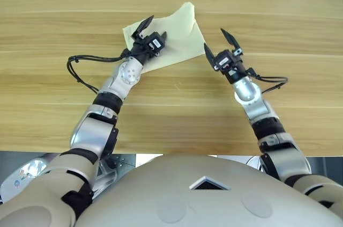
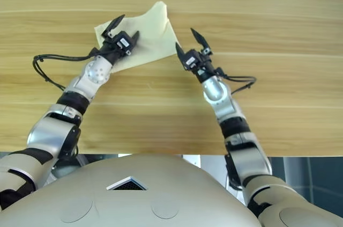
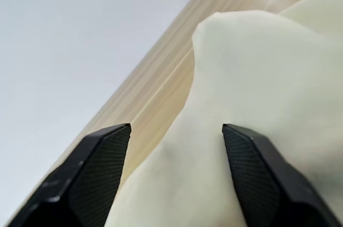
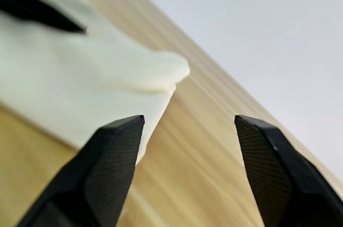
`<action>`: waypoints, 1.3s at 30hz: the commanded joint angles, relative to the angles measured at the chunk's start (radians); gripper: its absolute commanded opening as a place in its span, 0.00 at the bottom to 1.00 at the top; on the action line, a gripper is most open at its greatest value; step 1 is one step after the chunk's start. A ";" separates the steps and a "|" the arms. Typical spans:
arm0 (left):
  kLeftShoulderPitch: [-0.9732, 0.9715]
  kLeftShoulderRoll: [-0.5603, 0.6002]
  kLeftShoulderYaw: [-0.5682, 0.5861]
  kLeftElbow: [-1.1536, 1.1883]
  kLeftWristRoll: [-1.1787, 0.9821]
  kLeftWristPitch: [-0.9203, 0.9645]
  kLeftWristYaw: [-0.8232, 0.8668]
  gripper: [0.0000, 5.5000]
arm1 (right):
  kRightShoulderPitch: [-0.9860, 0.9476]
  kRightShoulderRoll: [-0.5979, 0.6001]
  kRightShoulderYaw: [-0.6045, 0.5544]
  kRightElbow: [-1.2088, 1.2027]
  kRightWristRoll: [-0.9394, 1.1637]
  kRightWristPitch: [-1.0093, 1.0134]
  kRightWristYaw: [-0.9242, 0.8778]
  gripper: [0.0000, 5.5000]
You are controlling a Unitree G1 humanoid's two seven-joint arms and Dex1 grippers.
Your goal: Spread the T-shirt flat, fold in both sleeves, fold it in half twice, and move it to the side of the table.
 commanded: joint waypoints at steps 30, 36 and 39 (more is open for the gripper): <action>0.885 0.066 0.076 -1.146 -0.137 0.240 -0.149 0.58 | 0.406 -0.163 0.045 -0.633 -0.093 0.246 0.235 0.57; 0.847 0.067 0.050 -1.142 -0.130 0.222 -0.173 0.58 | 0.293 -0.128 0.070 -0.528 -0.148 0.244 0.189 0.57; 0.791 0.074 0.033 -1.103 -0.101 0.217 -0.189 0.58 | 0.247 -0.113 0.096 -0.455 -0.173 0.233 0.167 0.57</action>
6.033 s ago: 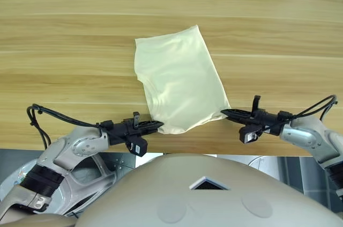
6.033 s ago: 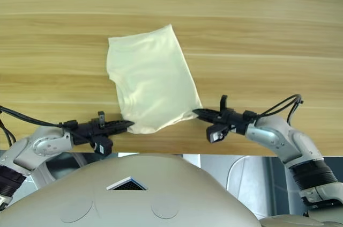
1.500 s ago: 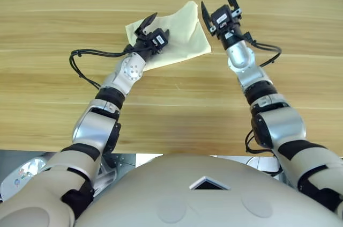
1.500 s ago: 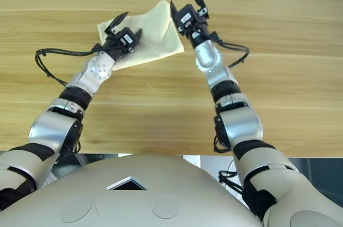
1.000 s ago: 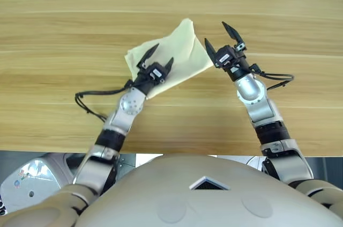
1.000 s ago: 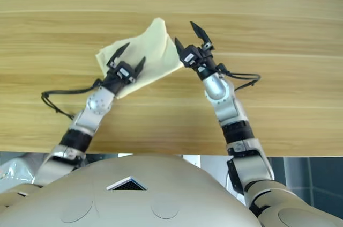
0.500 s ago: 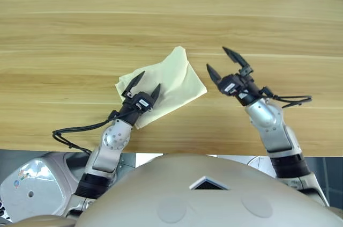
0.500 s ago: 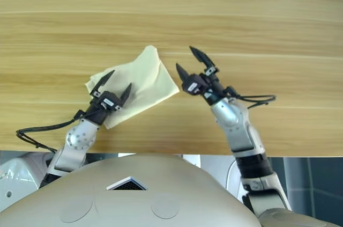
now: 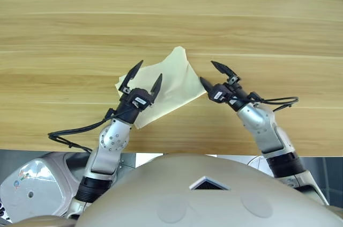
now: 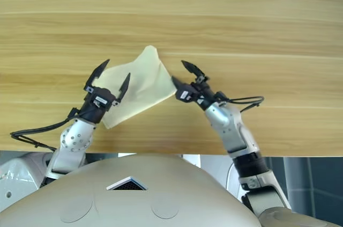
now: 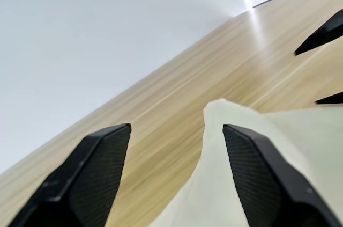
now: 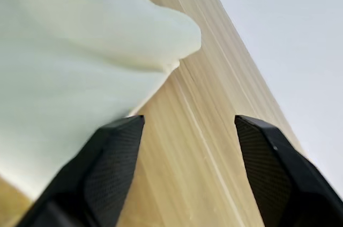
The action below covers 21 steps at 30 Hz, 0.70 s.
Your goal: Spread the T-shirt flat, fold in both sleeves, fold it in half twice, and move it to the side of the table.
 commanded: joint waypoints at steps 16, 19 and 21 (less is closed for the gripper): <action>-0.407 -0.034 -0.109 0.297 0.186 -0.006 0.002 0.58 | -0.029 0.005 -0.004 -0.040 -0.079 -0.003 -0.120 0.57; -0.404 -0.035 -0.110 0.295 0.181 -0.005 0.008 0.58 | 0.004 0.011 0.019 -0.094 -0.083 0.001 -0.097 0.57; -0.404 -0.033 -0.113 0.297 0.182 -0.005 0.008 0.58 | 0.023 0.017 0.045 -0.081 -0.092 0.001 -0.092 0.57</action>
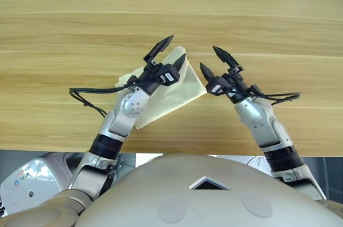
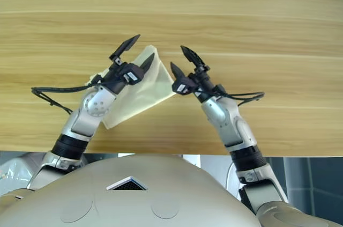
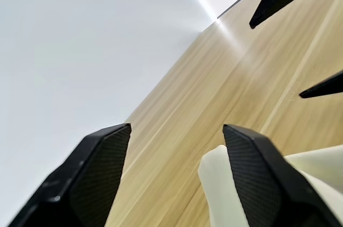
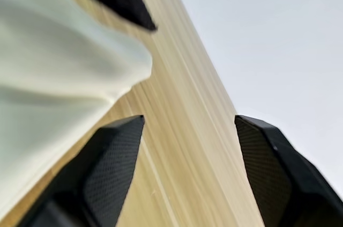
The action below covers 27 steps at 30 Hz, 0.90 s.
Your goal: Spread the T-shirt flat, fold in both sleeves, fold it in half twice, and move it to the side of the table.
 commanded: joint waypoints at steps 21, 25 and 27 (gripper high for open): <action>-0.076 -0.038 -0.086 0.148 0.017 -0.001 -0.012 0.58 | 0.063 0.023 0.130 0.158 -0.040 0.005 -0.038 0.57; -0.105 -0.053 -0.089 0.221 0.018 -0.003 0.010 0.58 | 0.069 0.024 0.135 0.145 -0.032 0.009 -0.032 0.57; -0.121 -0.051 -0.076 0.239 0.016 -0.001 0.023 0.58 | 0.071 0.025 0.135 0.142 -0.034 0.012 -0.034 0.57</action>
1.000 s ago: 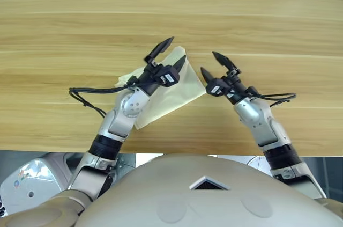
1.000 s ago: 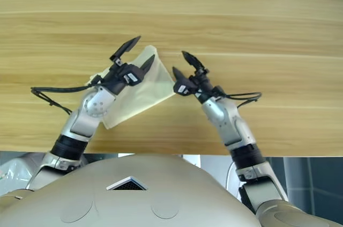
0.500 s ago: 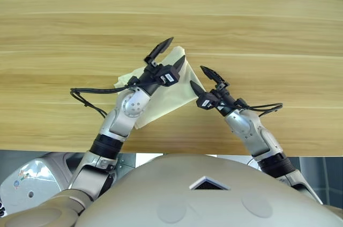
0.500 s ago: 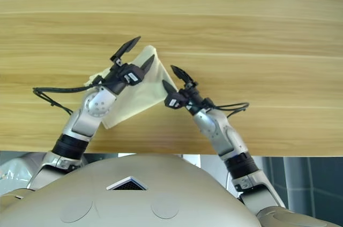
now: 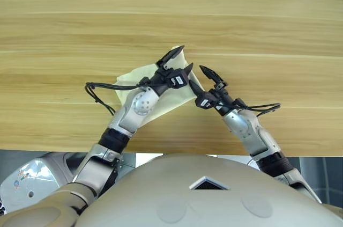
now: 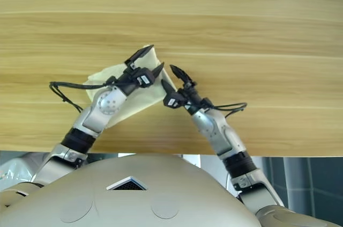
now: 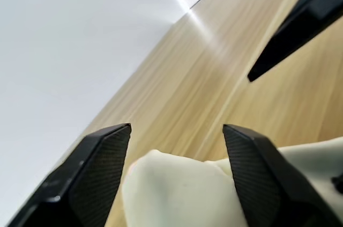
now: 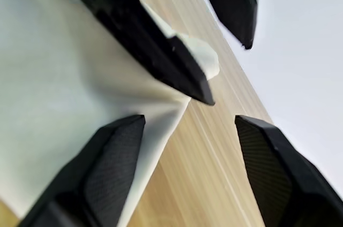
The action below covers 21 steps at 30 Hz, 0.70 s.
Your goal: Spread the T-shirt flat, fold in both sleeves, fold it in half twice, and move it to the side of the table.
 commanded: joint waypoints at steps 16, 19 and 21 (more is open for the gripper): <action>-0.154 0.036 0.106 0.206 -0.044 -0.048 0.063 0.58 | 0.038 -0.011 0.016 0.001 -0.012 0.036 0.052 0.57; -0.192 0.029 0.077 0.297 -0.020 -0.070 0.067 0.58 | 0.041 -0.013 0.013 -0.009 -0.012 0.037 0.056 0.57; -0.202 0.027 0.061 0.330 -0.010 -0.084 0.071 0.58 | 0.045 -0.016 0.010 -0.019 -0.011 0.038 0.060 0.57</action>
